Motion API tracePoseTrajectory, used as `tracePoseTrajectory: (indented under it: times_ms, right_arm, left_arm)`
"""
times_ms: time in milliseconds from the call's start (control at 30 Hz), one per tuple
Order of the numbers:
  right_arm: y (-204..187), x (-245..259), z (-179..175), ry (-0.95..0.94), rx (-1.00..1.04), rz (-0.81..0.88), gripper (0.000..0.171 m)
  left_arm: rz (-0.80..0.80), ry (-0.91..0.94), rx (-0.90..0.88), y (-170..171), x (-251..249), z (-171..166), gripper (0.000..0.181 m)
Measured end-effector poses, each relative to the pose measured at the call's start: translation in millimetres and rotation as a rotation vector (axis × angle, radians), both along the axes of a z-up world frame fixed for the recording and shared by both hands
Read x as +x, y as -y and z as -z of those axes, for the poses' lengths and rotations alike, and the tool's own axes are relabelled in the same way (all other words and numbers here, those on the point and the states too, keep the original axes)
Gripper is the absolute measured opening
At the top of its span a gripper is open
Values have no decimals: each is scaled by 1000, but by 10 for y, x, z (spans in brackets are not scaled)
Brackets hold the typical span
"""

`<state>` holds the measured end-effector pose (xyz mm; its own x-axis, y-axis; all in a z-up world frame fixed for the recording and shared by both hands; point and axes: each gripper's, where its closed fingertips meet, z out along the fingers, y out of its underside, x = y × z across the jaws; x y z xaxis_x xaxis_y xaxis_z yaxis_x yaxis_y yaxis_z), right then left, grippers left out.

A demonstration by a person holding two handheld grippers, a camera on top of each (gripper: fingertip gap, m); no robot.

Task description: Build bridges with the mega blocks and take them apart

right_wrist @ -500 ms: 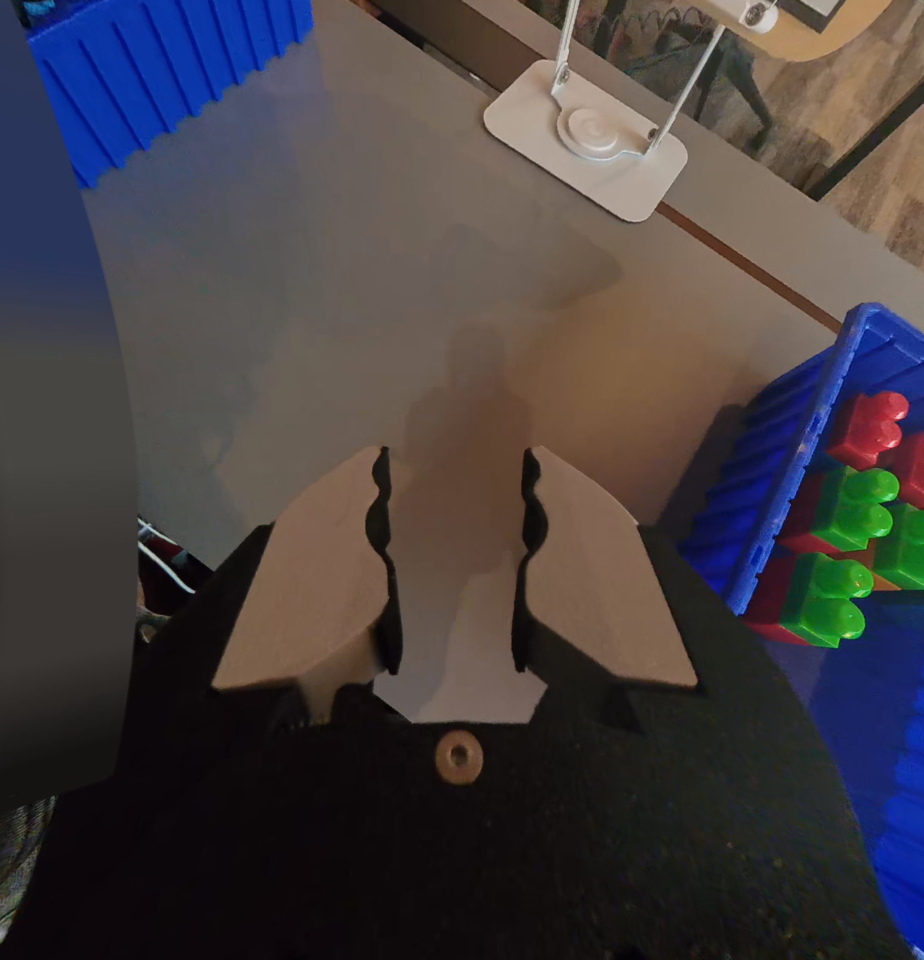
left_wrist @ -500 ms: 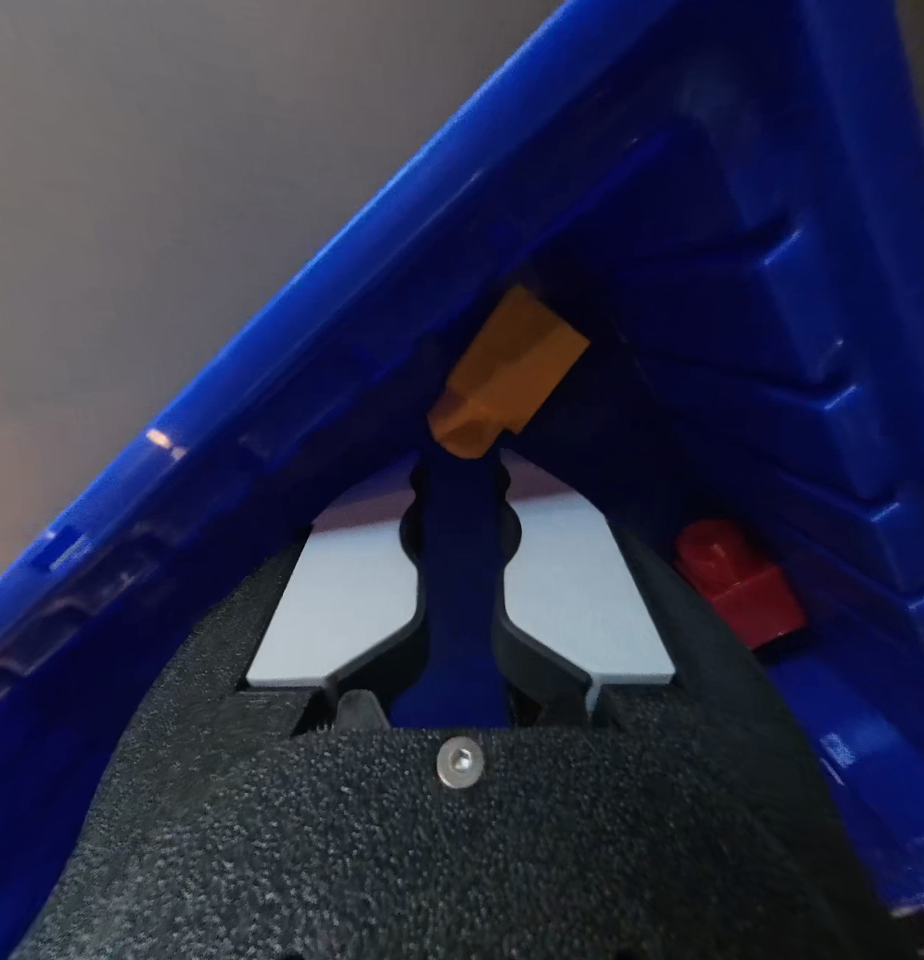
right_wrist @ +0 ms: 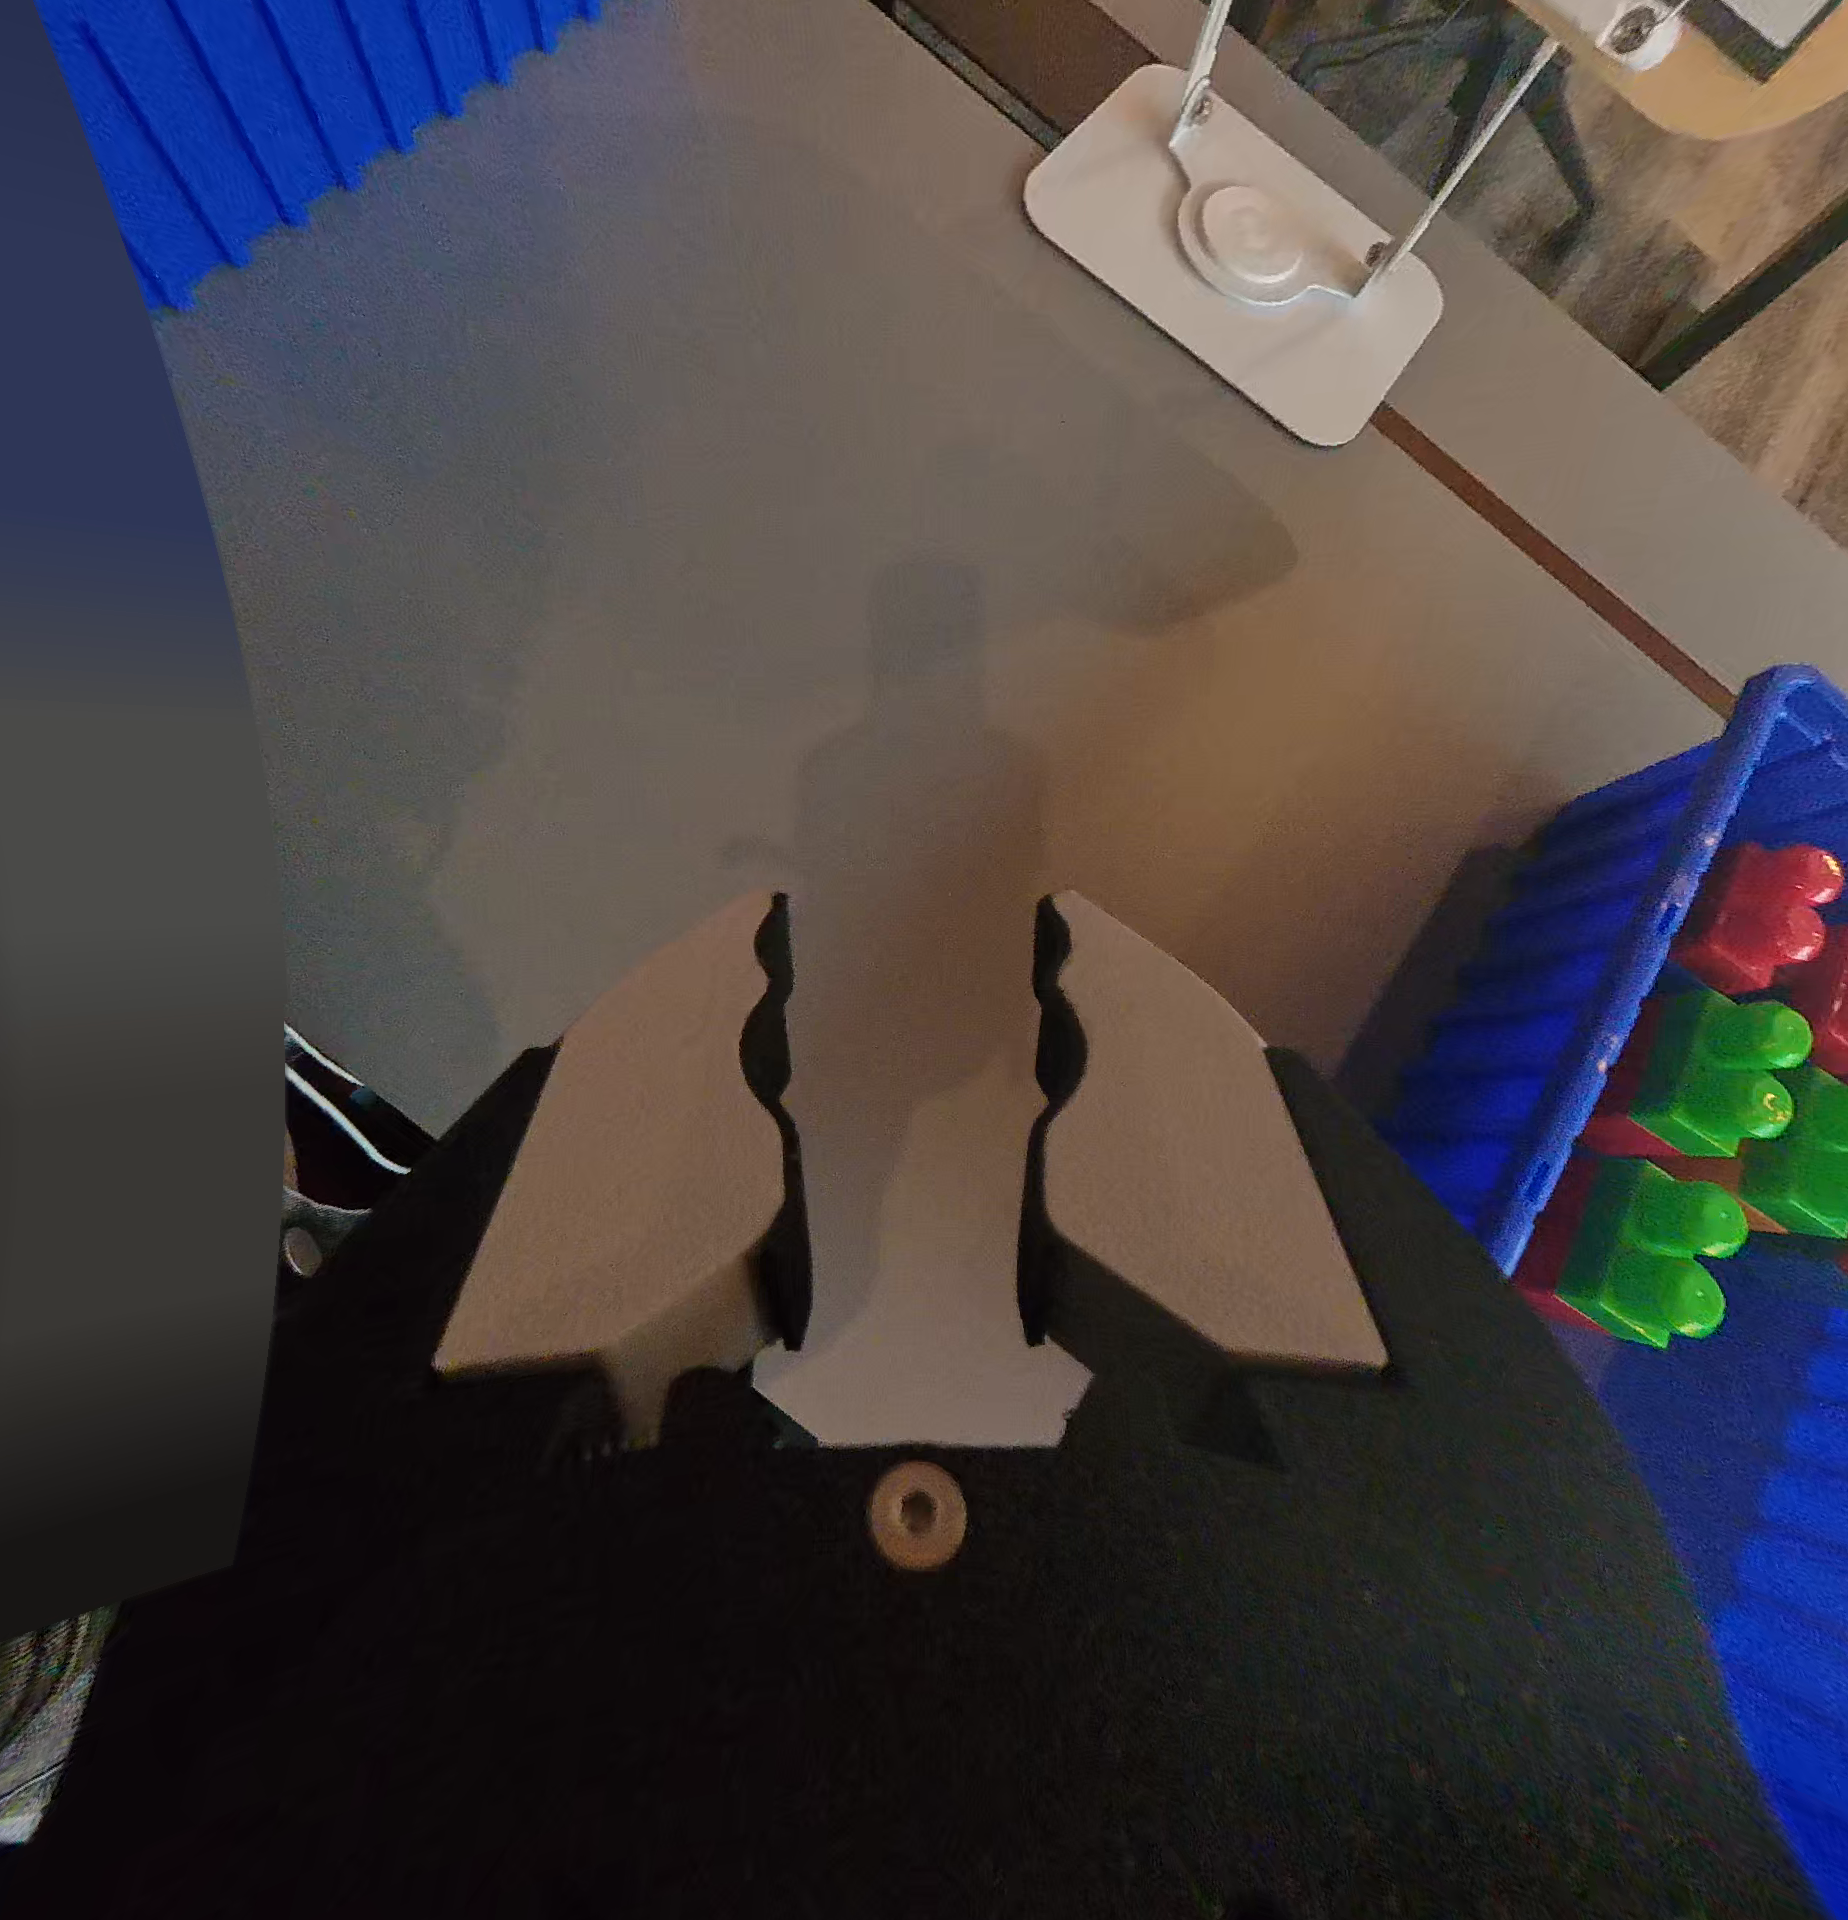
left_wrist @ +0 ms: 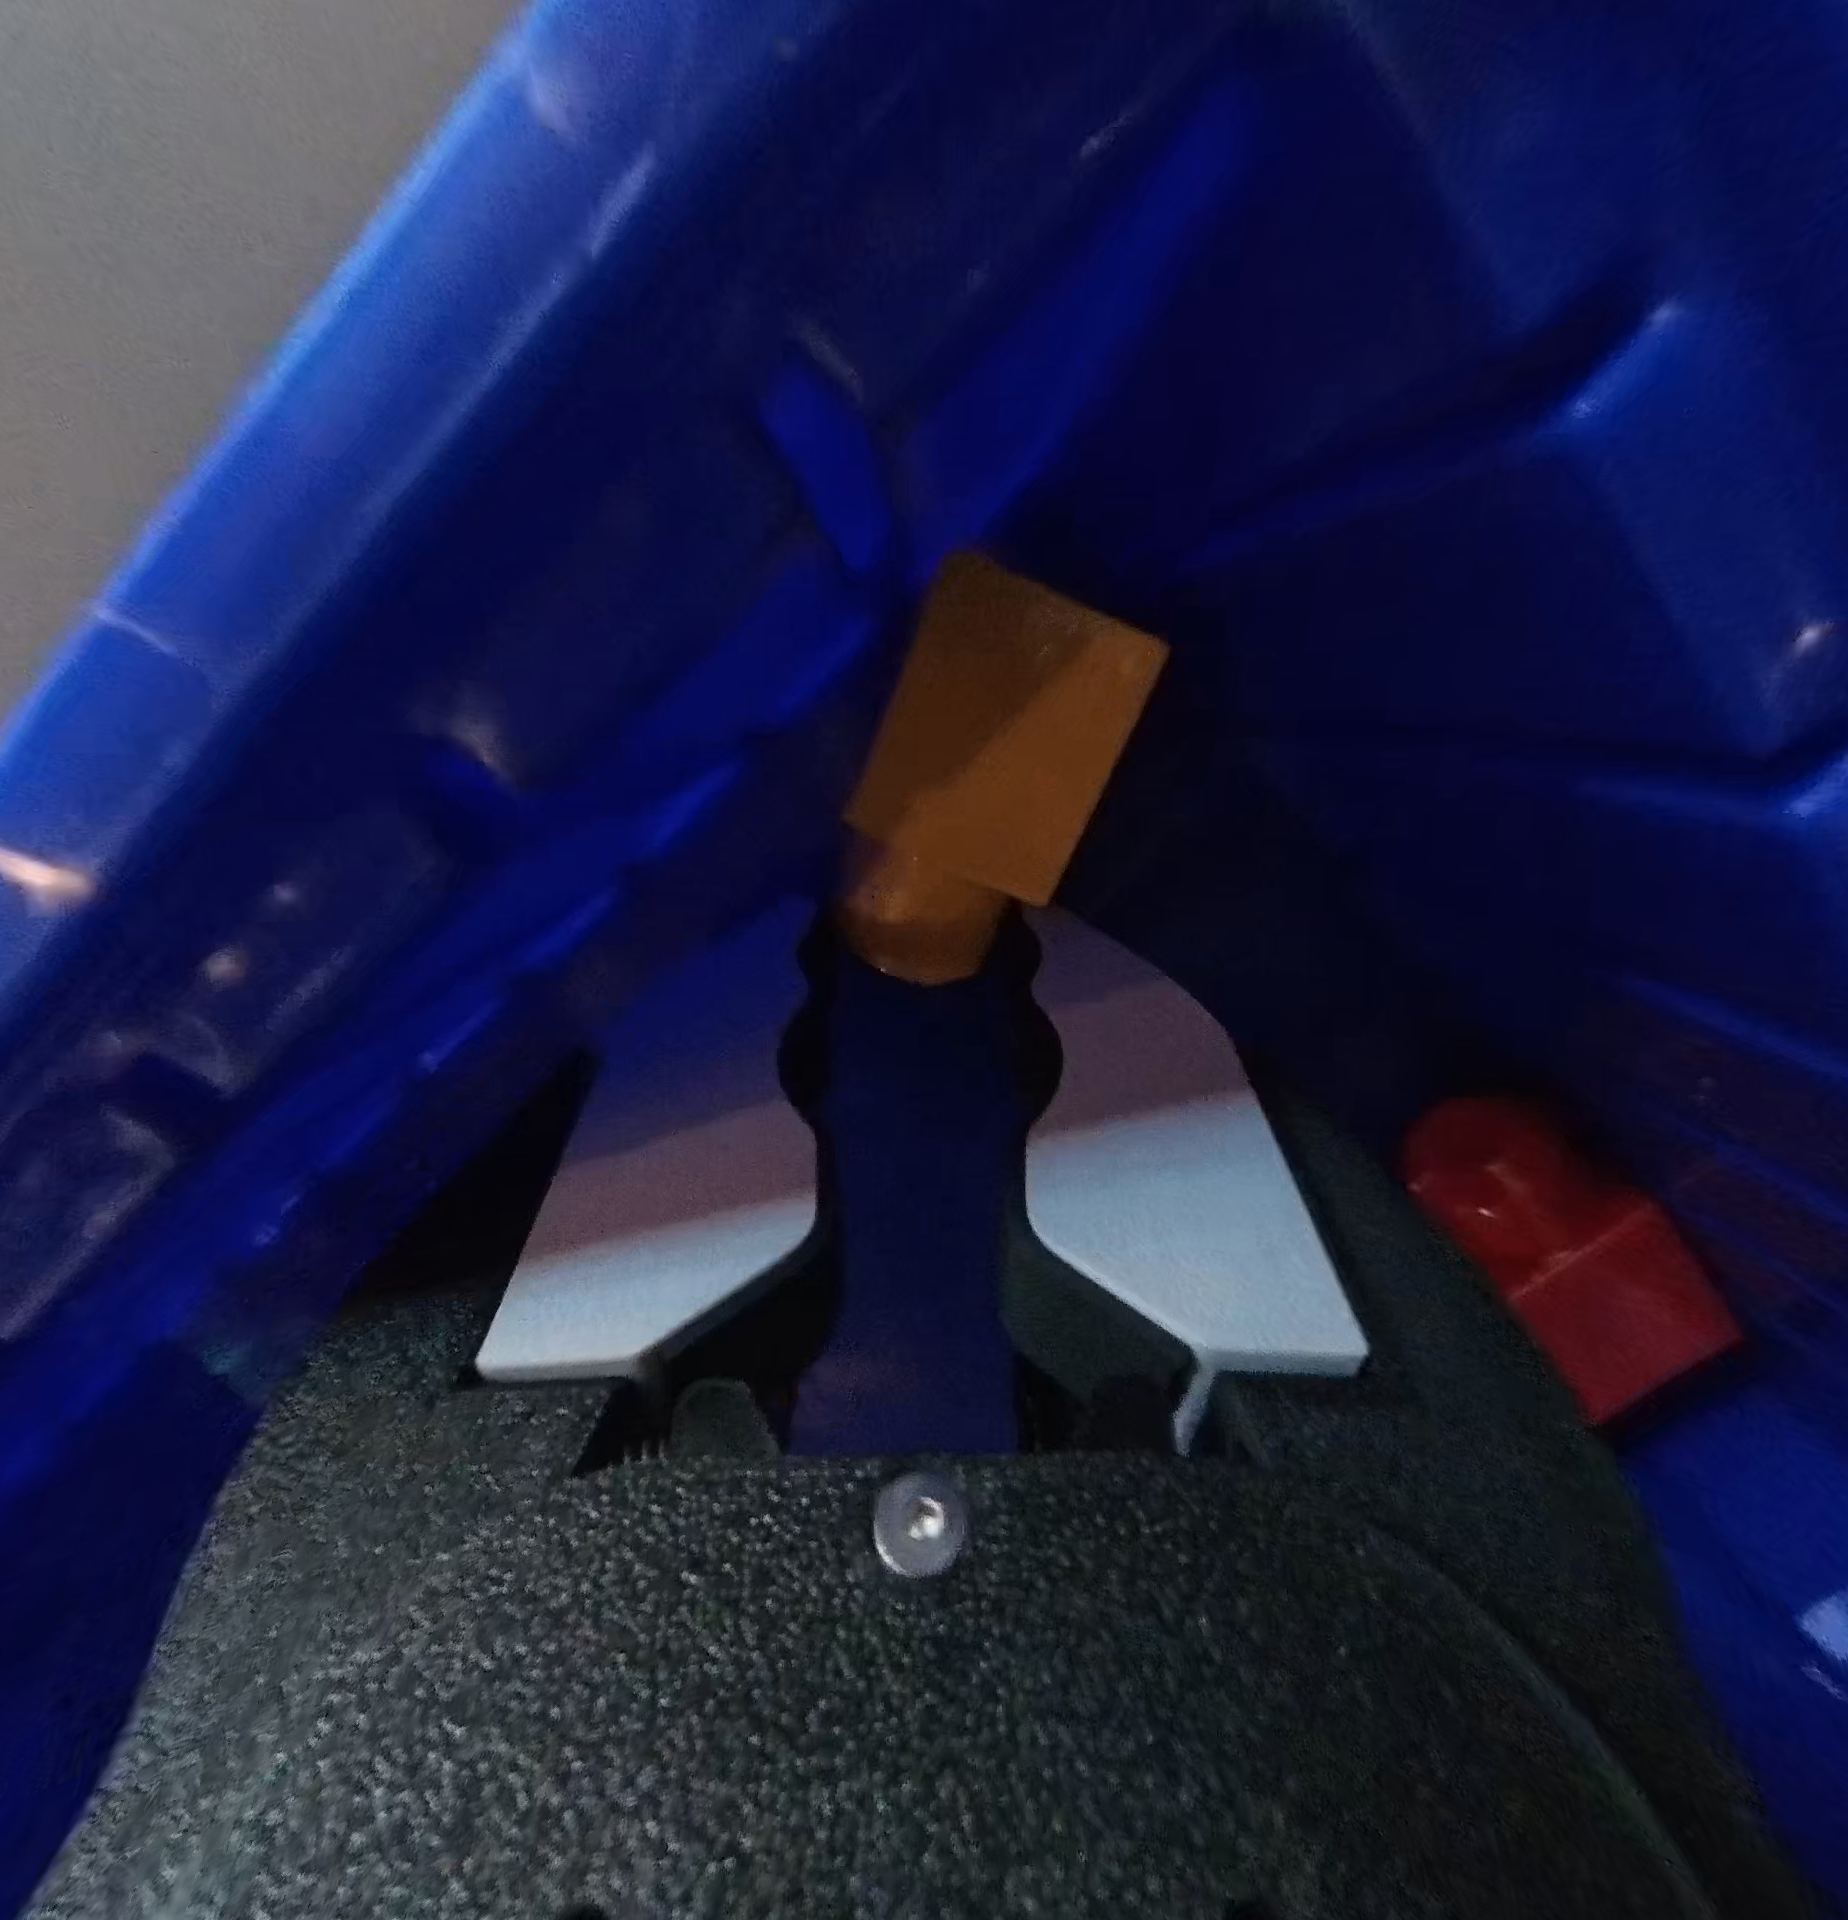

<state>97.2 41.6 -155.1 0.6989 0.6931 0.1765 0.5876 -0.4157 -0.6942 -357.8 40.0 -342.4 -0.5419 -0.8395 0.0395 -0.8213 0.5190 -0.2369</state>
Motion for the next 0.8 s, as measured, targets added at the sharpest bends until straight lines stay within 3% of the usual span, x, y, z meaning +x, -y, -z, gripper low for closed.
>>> tracePoseTrajectory:
  times_ms: [33,200,400,600,800]
  right_arm:
    - [-8,-21,19,-2,-8,-8,44]
    - [-47,-169,175,-4,-67,-81,44]
    - [-124,-507,271,-41,-86,-224,48]
    - [-180,-985,165,-142,20,-404,53]
    - [-61,-1470,-51,-307,107,-616,62]
  left_arm:
    - [-26,-27,-11,9,-61,-8,31]
    - [-242,-96,25,-100,-365,-222,31]
    - [-479,-80,164,-249,-413,-785,31]
    - [-643,189,252,-349,270,-1444,31]
    - [-696,462,203,-252,1226,-1761,31]
